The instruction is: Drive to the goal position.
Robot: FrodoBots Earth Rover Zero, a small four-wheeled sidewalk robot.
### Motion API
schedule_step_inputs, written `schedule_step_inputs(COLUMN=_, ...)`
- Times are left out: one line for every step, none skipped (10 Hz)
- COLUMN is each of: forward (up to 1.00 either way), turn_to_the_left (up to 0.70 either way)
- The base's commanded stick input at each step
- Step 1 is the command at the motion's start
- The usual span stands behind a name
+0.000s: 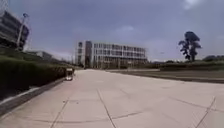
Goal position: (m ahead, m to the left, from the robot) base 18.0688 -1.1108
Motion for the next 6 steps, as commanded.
schedule_step_inputs(forward=0.70, turn_to_the_left=0.00)
schedule_step_inputs(forward=0.70, turn_to_the_left=0.00)
schedule_step_inputs(forward=0.70, turn_to_the_left=0.34)
schedule_step_inputs(forward=0.70, turn_to_the_left=0.05)
schedule_step_inputs(forward=0.70, turn_to_the_left=0.00)
schedule_step_inputs(forward=0.70, turn_to_the_left=0.00)
